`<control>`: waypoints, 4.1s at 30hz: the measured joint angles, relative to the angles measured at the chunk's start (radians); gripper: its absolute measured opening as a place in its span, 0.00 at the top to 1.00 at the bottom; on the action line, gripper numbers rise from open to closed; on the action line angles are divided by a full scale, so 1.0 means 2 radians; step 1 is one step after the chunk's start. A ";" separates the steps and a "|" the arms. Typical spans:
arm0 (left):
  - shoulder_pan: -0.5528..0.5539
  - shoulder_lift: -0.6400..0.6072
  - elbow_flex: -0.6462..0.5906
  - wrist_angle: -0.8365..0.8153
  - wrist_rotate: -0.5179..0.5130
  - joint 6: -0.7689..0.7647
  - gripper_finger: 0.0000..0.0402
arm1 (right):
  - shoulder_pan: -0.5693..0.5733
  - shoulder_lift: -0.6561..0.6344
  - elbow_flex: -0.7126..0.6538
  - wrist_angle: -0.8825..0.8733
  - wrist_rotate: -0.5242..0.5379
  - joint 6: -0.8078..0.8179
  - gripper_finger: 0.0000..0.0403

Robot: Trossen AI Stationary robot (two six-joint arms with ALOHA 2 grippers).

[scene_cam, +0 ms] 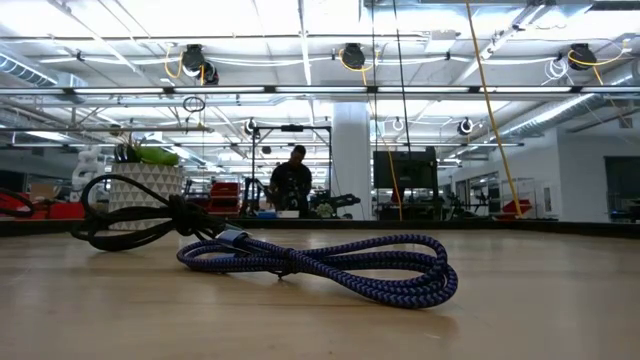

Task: Pick and place USB-C Cables
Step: Put the bottom black USB cable into the green bin

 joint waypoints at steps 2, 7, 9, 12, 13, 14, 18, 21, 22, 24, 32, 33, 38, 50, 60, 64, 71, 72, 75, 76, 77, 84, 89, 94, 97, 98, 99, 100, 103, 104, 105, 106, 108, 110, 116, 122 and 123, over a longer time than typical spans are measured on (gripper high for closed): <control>-0.002 0.000 0.000 0.000 0.000 0.000 0.99 | 0.000 0.000 0.013 -0.011 -0.013 0.008 0.93; -0.005 0.000 0.000 0.000 -0.004 0.001 0.99 | -0.001 0.000 0.048 -0.054 -0.036 0.026 0.93; -0.005 0.000 0.000 0.000 -0.004 0.001 0.99 | -0.002 -0.002 0.059 -0.072 -0.035 0.038 0.93; -0.005 0.000 0.000 0.000 -0.004 0.001 0.99 | -0.002 -0.011 0.061 -0.080 -0.033 0.055 0.93; -0.005 0.000 0.000 0.000 -0.004 0.001 0.99 | -0.001 -0.015 0.061 -0.082 -0.031 0.062 0.93; -0.005 0.000 0.000 0.000 -0.004 0.001 0.99 | 0.001 -0.018 0.062 -0.084 -0.026 0.068 0.93; -0.005 0.000 0.000 0.000 -0.004 0.001 0.99 | 0.008 -0.027 0.062 -0.089 -0.002 0.083 0.93; -0.005 0.000 0.000 0.000 -0.004 0.001 0.99 | 0.015 -0.033 0.062 -0.089 0.017 0.092 0.93; -0.005 0.000 0.000 0.000 -0.004 0.001 0.99 | 0.018 -0.035 0.062 -0.089 0.023 0.096 0.93; -0.005 0.000 0.000 0.000 -0.004 0.000 0.99 | 0.025 -0.038 0.062 -0.089 0.033 0.105 0.93; -0.013 0.000 0.000 0.000 -0.004 -0.002 0.99 | 0.066 -0.038 0.062 -0.089 0.045 0.150 0.93; -0.014 0.000 0.000 0.000 -0.004 -0.002 0.99 | 0.071 -0.038 0.062 -0.089 0.046 0.154 0.93; -0.018 0.000 0.000 0.000 -0.004 -0.001 0.99 | 0.098 -0.038 0.062 -0.089 0.047 0.181 0.93; -0.018 0.000 0.000 0.000 -0.005 0.000 0.99 | 0.164 -0.038 0.062 -0.089 0.047 0.287 0.93; -0.018 0.000 0.000 0.001 -0.005 -0.001 0.99 | 0.212 -0.038 0.061 -0.089 0.045 0.352 0.93; -0.018 0.000 0.000 0.005 -0.005 -0.002 0.99 | 0.222 -0.039 0.042 -0.089 0.045 0.357 0.93; -0.018 0.000 0.000 0.007 -0.005 -0.003 0.99 | 0.224 -0.070 -0.034 -0.089 0.026 0.368 0.93; -0.018 0.000 0.000 0.008 -0.005 -0.003 0.99 | 0.224 -0.077 -0.050 -0.089 0.022 0.369 0.93; -0.018 0.000 0.000 0.008 -0.005 -0.003 0.99 | 0.224 -0.101 -0.105 -0.089 0.019 0.381 0.93; -0.018 0.000 0.000 0.008 -0.005 -0.003 0.99 | 0.225 -0.110 -0.126 -0.089 0.018 0.388 0.93; -0.018 0.000 0.000 0.008 -0.005 -0.003 0.99 | 0.224 -0.120 -0.148 -0.085 0.017 0.394 0.93; -0.018 0.000 0.000 0.008 -0.005 -0.003 0.99 | 0.224 -0.189 -0.316 0.055 0.014 0.418 0.93; -0.018 0.000 0.000 0.008 -0.005 -0.003 0.99 | 0.224 -0.219 -0.424 0.176 -0.006 0.433 0.93; -0.018 0.000 0.000 0.008 -0.005 -0.004 0.99 | 0.223 -0.228 -0.494 0.253 -0.020 0.442 0.93; -0.018 0.000 0.000 0.008 -0.005 -0.004 0.99 | 0.223 -0.228 -0.521 0.274 -0.022 0.442 0.93; -0.018 0.000 0.000 0.008 -0.005 -0.004 0.99 | 0.223 -0.228 -0.527 0.277 -0.022 0.443 0.93; -0.018 0.000 0.000 0.008 -0.005 -0.004 0.99 | 0.223 -0.228 -0.531 0.280 -0.022 0.444 0.93; -0.018 0.000 0.000 0.008 -0.005 -0.004 0.99 | 0.223 -0.228 -0.534 0.281 -0.022 0.445 0.93; -0.018 0.000 0.000 0.008 -0.005 -0.004 0.99 | 0.222 -0.228 -0.538 0.281 -0.022 0.454 0.93; -0.018 0.000 0.000 0.008 -0.005 -0.004 0.99 | 0.220 -0.228 -0.538 0.283 -0.022 0.455 0.93; -0.018 0.000 0.000 0.008 -0.005 -0.004 0.99 | 0.218 -0.228 -0.538 0.287 -0.022 0.456 0.93; -0.018 0.000 0.000 0.008 -0.005 -0.004 0.99 | 0.215 -0.228 -0.538 0.293 -0.021 0.456 0.93; -0.018 0.000 0.000 0.008 -0.005 -0.004 0.99 | 0.209 -0.228 -0.538 0.304 -0.017 0.454 0.93; -0.018 0.000 0.000 0.008 -0.005 -0.004 0.99 | 0.203 -0.228 -0.538 0.307 -0.007 0.450 0.93; -0.018 0.000 0.000 0.008 -0.005 -0.004 0.99 | 0.194 -0.228 -0.538 0.302 0.022 0.428 0.93; -0.018 0.000 0.000 0.008 -0.005 -0.004 0.99 | 0.194 -0.227 -0.538 0.302 0.023 0.429 0.93; -0.018 0.000 0.000 0.008 -0.005 -0.004 0.99 | 0.194 -0.225 -0.538 0.302 0.027 0.429 0.93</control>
